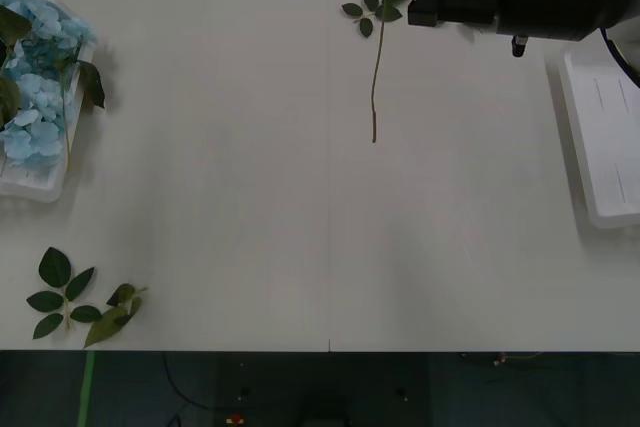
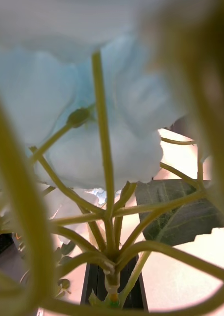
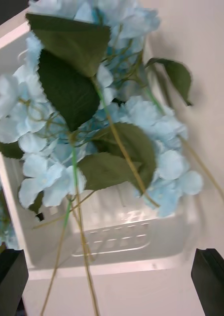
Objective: Place the red flowers into the right box and the blue flowers into the left box. If a person shows an open palm, hand one flower to the person first, then continue sorting.
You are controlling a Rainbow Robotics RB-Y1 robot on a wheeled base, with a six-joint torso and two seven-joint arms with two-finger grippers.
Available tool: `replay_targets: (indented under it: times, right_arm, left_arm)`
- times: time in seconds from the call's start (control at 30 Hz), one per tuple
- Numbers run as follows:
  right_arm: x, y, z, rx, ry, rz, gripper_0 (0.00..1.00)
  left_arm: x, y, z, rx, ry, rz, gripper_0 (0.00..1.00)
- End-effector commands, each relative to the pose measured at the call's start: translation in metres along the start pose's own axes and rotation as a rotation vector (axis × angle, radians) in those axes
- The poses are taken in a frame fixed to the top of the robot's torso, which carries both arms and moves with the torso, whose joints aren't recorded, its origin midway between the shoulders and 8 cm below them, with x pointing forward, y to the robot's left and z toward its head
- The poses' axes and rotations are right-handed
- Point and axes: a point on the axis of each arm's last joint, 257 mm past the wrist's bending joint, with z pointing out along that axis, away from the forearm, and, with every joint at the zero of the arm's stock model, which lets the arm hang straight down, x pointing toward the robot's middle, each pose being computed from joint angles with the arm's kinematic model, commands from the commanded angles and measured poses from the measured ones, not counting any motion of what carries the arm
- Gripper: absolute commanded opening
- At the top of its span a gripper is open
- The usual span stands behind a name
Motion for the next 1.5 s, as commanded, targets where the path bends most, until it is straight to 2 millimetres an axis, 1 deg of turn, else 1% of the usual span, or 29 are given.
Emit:
replay_targets:
  times: [0.03, 0.07, 0.13, 0.17, 0.23, 0.27, 0.3, 0.37, 0.4, 0.43, 0.47, 0.5, 0.57, 0.63, 0.7, 0.73, 0.83, 0.9, 0.97, 1.0, 1.07, 1.13, 1.17, 1.33, 1.37, 1.5]
  right_arm:
    - [-0.019, 0.017, 0.010, -0.025, -0.013, -0.023, 0.00]
    - [-0.018, 0.017, 0.011, -0.026, -0.011, -0.023, 0.00]
    - [-0.018, 0.017, 0.011, -0.026, -0.011, -0.021, 0.00]
    - [-0.018, 0.017, 0.011, -0.026, -0.011, -0.021, 0.00]
    - [-0.018, 0.017, 0.011, -0.025, -0.013, -0.019, 0.00]
    - [-0.018, 0.016, 0.011, -0.024, -0.012, -0.018, 0.00]
    - [-0.018, 0.016, 0.011, -0.024, -0.014, -0.017, 0.00]
    - [-0.019, 0.017, 0.012, -0.025, -0.016, -0.017, 0.00]
    - [-0.018, 0.017, 0.012, -0.025, -0.016, -0.017, 0.00]
    - [-0.018, 0.017, 0.013, -0.026, -0.017, -0.015, 0.00]
    - [-0.019, 0.016, 0.012, -0.023, -0.019, -0.017, 0.00]
    - [-0.019, 0.017, 0.013, -0.025, -0.018, -0.014, 0.00]
    - [-0.019, 0.017, 0.013, -0.024, -0.019, -0.012, 0.00]
    - [-0.019, 0.016, 0.013, -0.023, -0.021, -0.011, 0.00]
    - [-0.019, 0.016, 0.013, -0.023, -0.021, -0.011, 0.00]
    - [-0.019, 0.016, 0.013, -0.023, -0.021, -0.011, 0.00]
    - [-0.019, 0.016, 0.013, -0.023, -0.019, -0.010, 0.00]
    - [-0.018, 0.016, 0.013, -0.023, -0.017, -0.009, 0.00]
    - [-0.017, 0.016, 0.014, -0.024, -0.016, -0.009, 0.00]
    - [-0.017, 0.017, 0.014, -0.025, -0.017, -0.007, 0.00]
    - [-0.017, 0.017, 0.014, -0.026, -0.017, -0.006, 0.00]
    - [-0.017, 0.017, 0.014, -0.027, -0.018, -0.005, 0.00]
    - [-0.017, 0.017, 0.014, -0.027, -0.018, -0.005, 0.00]
    - [-0.017, 0.018, 0.015, -0.028, -0.018, -0.005, 0.00]
    - [-0.017, 0.018, 0.015, -0.028, -0.018, -0.005, 0.00]
    - [-0.018, 0.017, 0.014, -0.027, -0.019, -0.003, 0.00]
  left_arm:
    - [-0.040, -0.041, -0.023, 0.048, -0.075, -0.072, 1.00]
    - [-0.040, -0.047, -0.021, 0.060, -0.074, -0.077, 1.00]
    - [-0.042, -0.071, -0.019, 0.096, -0.102, -0.089, 1.00]
    - [-0.042, -0.071, -0.019, 0.096, -0.102, -0.089, 1.00]
    - [-0.043, -0.111, -0.016, 0.173, -0.160, -0.116, 1.00]
    - [-0.043, -0.121, -0.015, 0.195, -0.176, -0.127, 1.00]
    - [-0.044, -0.138, -0.015, 0.231, -0.205, -0.146, 1.00]
    - [-0.044, -0.163, -0.016, 0.286, -0.259, -0.179, 1.00]
    - [-0.044, -0.180, -0.017, 0.325, -0.295, -0.207, 1.00]
    - [-0.042, -0.196, -0.020, 0.361, -0.327, -0.228, 1.00]
    - [-0.043, -0.203, -0.022, 0.377, -0.343, -0.239, 1.00]
    - [-0.040, -0.218, -0.026, 0.414, -0.371, -0.258, 1.00]
    - [-0.036, -0.243, -0.035, 0.474, -0.406, -0.290, 1.00]
    - [-0.034, -0.264, -0.045, 0.526, -0.428, -0.316, 1.00]
    - [-0.037, -0.290, -0.060, 0.591, -0.455, -0.336, 1.00]
    - [-0.038, -0.298, -0.064, 0.610, -0.461, -0.342, 1.00]
    - [-0.050, -0.330, -0.080, 0.699, -0.504, -0.384, 1.00]
    - [-0.062, -0.349, -0.089, 0.757, -0.541, -0.421, 1.00]
    - [-0.070, -0.362, -0.095, 0.794, -0.565, -0.440, 1.00]
    - [-0.075, -0.373, -0.099, 0.822, -0.583, -0.450, 1.00]
    - [-0.083, -0.387, -0.104, 0.838, -0.616, -0.447, 1.00]
    - [-0.088, -0.396, -0.107, 0.845, -0.642, -0.445, 1.00]
    - [-0.095, -0.404, -0.110, 0.862, -0.663, -0.448, 1.00]
    - [-0.117, -0.430, -0.118, 0.941, -0.721, -0.493, 1.00]
    - [-0.125, -0.438, -0.120, 0.965, -0.733, -0.505, 1.00]
    - [-0.143, -0.456, -0.120, 0.999, -0.751, -0.521, 1.00]
